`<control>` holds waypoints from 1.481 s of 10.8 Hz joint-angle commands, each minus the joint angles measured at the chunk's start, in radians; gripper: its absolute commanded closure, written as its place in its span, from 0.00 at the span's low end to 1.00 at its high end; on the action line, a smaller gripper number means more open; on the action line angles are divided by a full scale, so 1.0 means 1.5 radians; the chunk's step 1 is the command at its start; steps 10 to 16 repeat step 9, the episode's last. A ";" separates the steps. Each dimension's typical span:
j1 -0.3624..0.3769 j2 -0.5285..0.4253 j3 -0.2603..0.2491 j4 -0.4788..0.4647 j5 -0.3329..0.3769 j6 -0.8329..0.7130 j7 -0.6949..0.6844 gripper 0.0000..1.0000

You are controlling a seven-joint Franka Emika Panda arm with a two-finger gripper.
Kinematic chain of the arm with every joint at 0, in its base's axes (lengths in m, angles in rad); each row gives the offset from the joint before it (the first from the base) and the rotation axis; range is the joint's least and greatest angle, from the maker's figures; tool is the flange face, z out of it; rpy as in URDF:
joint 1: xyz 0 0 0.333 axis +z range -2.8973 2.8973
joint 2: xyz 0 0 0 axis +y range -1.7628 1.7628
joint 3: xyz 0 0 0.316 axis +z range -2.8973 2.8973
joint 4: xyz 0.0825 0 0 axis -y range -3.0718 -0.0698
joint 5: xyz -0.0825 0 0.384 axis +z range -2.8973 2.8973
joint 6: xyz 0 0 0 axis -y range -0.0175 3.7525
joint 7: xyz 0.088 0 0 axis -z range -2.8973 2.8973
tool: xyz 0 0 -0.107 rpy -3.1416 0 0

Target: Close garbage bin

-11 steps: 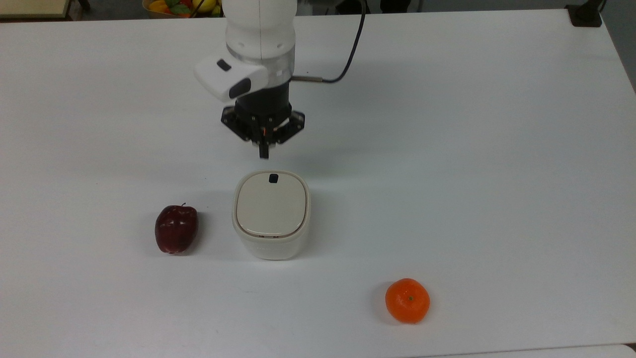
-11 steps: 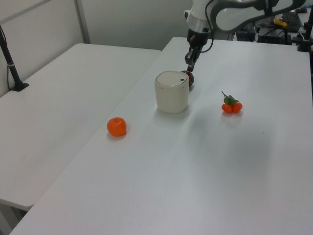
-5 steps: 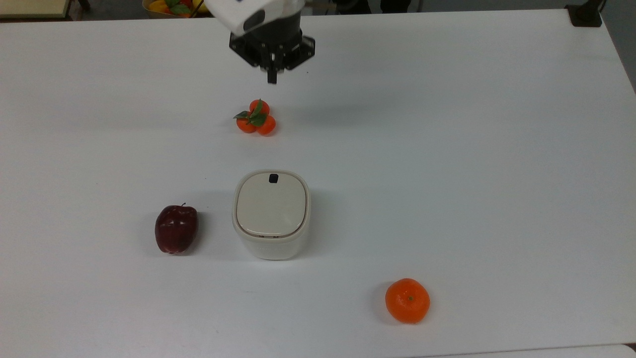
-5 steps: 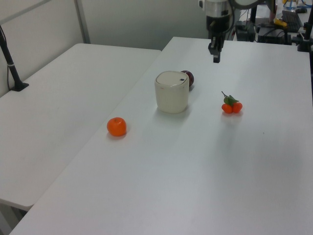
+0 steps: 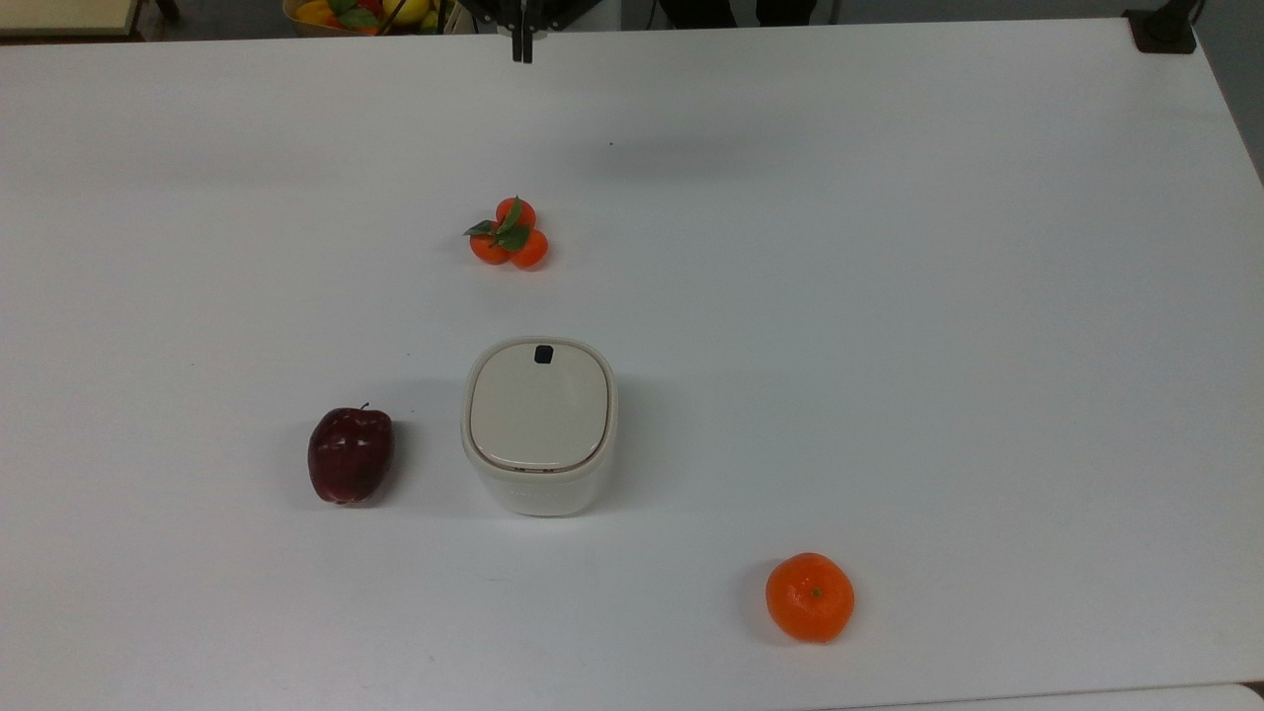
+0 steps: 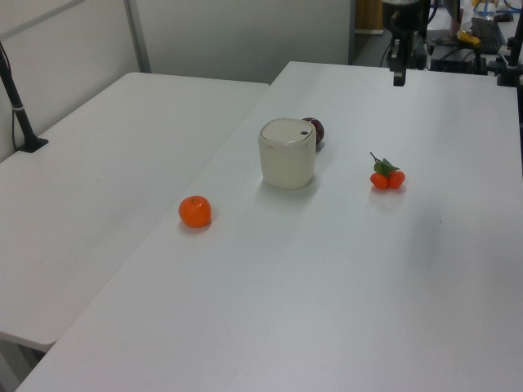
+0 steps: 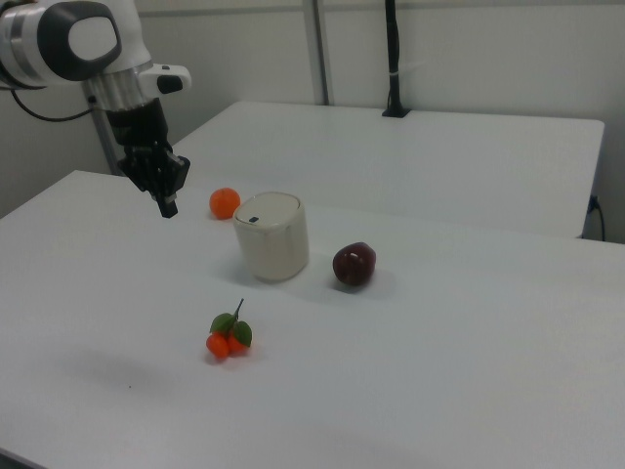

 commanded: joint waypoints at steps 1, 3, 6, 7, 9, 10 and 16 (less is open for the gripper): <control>-0.014 -0.022 -0.008 -0.020 -0.001 0.003 -0.008 0.48; -0.024 -0.020 -0.009 -0.009 -0.005 0.004 -0.015 0.00; -0.033 -0.019 -0.009 -0.008 0.000 0.024 -0.015 0.00; -0.033 -0.019 -0.009 -0.007 0.000 0.025 -0.015 0.00; -0.033 -0.016 -0.009 0.006 0.001 0.023 -0.010 0.00; -0.033 -0.016 -0.009 0.006 0.001 0.023 -0.010 0.00; -0.033 -0.016 -0.009 0.006 0.001 0.023 -0.010 0.00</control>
